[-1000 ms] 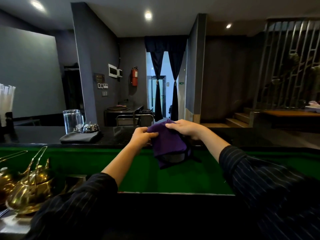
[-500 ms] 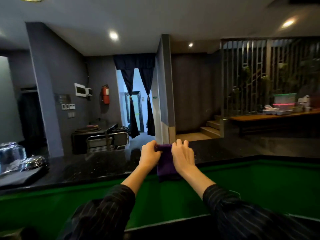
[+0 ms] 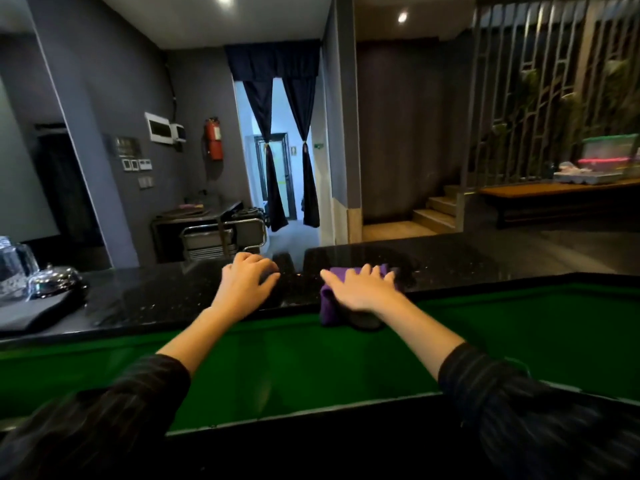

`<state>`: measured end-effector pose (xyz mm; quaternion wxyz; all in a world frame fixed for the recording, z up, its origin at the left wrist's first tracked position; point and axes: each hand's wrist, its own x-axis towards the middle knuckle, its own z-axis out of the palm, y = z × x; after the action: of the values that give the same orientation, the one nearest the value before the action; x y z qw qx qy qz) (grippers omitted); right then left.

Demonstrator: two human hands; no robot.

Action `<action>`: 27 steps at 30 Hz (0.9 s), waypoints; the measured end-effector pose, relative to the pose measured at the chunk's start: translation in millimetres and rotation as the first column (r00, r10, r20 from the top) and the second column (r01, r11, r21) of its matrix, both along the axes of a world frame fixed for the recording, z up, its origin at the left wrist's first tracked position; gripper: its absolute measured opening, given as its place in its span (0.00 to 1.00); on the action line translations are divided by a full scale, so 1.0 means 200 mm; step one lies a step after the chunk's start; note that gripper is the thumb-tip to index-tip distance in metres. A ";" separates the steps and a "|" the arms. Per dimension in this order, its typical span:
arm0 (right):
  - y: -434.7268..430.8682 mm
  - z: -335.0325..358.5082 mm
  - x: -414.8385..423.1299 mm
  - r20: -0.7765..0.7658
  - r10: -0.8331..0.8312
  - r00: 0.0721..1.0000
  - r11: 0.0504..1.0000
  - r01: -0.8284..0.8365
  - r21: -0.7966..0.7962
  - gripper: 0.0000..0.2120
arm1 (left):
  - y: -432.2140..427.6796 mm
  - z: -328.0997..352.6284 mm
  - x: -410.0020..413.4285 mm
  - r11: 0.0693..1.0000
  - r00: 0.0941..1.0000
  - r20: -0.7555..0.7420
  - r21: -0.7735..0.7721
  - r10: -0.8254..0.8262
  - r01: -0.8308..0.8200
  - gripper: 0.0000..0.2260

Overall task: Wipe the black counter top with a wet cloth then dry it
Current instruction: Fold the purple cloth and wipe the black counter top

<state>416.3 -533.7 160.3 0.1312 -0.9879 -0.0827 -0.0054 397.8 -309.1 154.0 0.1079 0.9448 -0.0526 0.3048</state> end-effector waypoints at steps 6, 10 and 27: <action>0.16 0.03 0.36 -0.064 -0.063 0.996 0.993 0.056 -0.106 0.41 | 0.04 -0.03 -0.02 0.993 0.993 -0.117 0.107 -0.032 0.044 0.14; 0.40 0.04 0.42 -0.011 0.041 0.999 0.991 -0.042 -0.130 0.38 | 0.04 -0.01 -0.03 0.999 0.997 -0.075 0.049 0.004 0.000 0.19; -0.03 0.06 0.53 -0.101 0.245 0.964 0.956 -0.257 -0.142 0.28 | 0.03 -0.02 -0.03 0.991 0.983 -0.160 0.107 0.093 -0.077 0.17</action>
<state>522.1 -539.9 172.7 0.0576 -0.9759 -0.2021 0.0584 391.3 -303.3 150.1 0.0511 0.9723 -0.0184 0.2272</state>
